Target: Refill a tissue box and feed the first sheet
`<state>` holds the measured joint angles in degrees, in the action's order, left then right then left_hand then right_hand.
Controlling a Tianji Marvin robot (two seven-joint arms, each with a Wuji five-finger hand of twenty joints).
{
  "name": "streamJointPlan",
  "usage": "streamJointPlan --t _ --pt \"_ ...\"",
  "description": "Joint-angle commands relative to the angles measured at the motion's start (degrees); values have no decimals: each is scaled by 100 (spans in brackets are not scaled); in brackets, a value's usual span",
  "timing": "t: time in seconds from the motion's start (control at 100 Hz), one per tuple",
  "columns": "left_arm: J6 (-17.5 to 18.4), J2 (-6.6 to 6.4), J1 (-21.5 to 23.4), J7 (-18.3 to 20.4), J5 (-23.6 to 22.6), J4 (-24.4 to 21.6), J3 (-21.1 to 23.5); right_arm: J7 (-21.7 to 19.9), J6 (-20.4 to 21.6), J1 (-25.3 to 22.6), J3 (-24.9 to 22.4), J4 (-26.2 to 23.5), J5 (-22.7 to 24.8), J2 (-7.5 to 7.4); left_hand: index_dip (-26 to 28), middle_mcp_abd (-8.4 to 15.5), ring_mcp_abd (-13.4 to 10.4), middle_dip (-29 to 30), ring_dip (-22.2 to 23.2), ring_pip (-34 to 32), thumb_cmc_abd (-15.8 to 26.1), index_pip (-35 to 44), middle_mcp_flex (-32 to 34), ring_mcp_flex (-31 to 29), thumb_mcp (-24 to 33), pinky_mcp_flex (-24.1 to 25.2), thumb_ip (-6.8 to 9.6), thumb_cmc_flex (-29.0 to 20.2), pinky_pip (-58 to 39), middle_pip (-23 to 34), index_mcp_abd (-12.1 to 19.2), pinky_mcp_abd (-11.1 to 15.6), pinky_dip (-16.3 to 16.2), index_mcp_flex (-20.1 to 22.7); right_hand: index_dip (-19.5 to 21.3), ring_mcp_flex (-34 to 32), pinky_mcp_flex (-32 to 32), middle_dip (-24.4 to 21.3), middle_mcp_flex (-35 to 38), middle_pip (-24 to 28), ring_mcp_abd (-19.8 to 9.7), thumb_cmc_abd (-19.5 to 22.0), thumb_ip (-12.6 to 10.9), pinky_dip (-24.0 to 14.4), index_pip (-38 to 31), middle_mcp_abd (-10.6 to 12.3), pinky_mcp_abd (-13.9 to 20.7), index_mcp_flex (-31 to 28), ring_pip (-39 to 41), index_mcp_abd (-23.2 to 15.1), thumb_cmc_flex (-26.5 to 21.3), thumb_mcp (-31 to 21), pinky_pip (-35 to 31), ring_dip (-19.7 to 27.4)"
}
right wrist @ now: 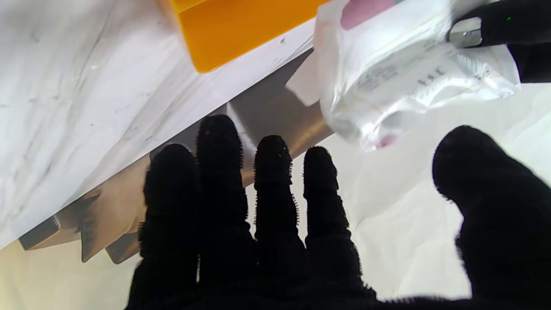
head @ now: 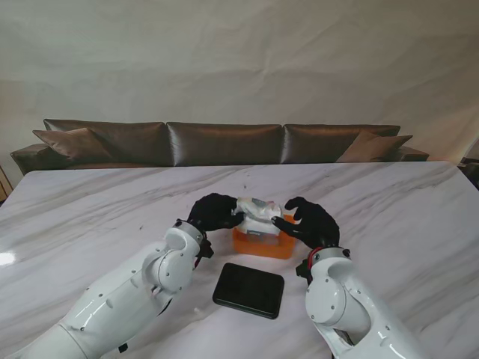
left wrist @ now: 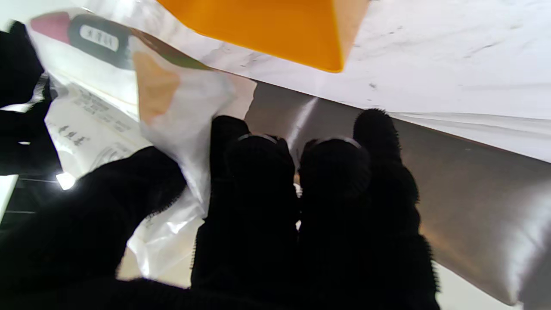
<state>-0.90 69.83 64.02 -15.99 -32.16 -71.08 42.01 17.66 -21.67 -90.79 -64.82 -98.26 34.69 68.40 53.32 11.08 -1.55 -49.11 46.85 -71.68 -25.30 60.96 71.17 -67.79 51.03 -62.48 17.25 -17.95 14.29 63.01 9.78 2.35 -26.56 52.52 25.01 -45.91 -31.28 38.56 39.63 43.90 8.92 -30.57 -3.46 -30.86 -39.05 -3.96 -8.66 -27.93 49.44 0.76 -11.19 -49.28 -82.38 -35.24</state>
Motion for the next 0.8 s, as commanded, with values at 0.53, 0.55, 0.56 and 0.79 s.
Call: streamJointPlan --t 0.53,0.55,0.56,0.79 --pt "-1737 163 -740 1437 1034 -160 -369 175 -42 -274 -290 103 291 -47 -213 91 565 288 -396 -805 401 431 679 -523 -288 -121 462 -200 -13427 -107 -135 1170 -535 515 -106 226 77 -119 -238 32 102 86 -283 -137 -48 -23 259 152 -165 58 170 190 94 53" --pt "-1754 179 -781 1452 1060 -119 -404 179 -37 -285 -300 104 295 -48 -224 81 569 294 -401 -807 402 428 681 -524 -297 -121 456 -209 -13427 -111 -138 1167 -539 514 -108 226 77 -119 -238 33 102 84 -284 -137 -46 -21 259 156 -165 58 171 192 95 53" --pt "-1759 186 -801 1460 1074 -98 -421 180 -35 -290 -305 103 297 -48 -229 80 570 295 -402 -809 404 426 682 -524 -300 -121 454 -212 -13427 -112 -142 1166 -540 512 -109 226 77 -119 -236 35 102 82 -285 -138 -46 -22 259 154 -165 56 167 192 95 53" --pt "-1850 396 -1261 1725 1587 439 -776 173 -10 -376 -395 119 319 -60 -359 13 644 338 -457 -853 519 468 697 -523 -436 -123 366 -264 -13427 -121 -275 1085 -595 505 -126 240 88 -126 -242 36 89 73 -292 -140 -39 -33 262 144 -178 71 144 193 113 60"
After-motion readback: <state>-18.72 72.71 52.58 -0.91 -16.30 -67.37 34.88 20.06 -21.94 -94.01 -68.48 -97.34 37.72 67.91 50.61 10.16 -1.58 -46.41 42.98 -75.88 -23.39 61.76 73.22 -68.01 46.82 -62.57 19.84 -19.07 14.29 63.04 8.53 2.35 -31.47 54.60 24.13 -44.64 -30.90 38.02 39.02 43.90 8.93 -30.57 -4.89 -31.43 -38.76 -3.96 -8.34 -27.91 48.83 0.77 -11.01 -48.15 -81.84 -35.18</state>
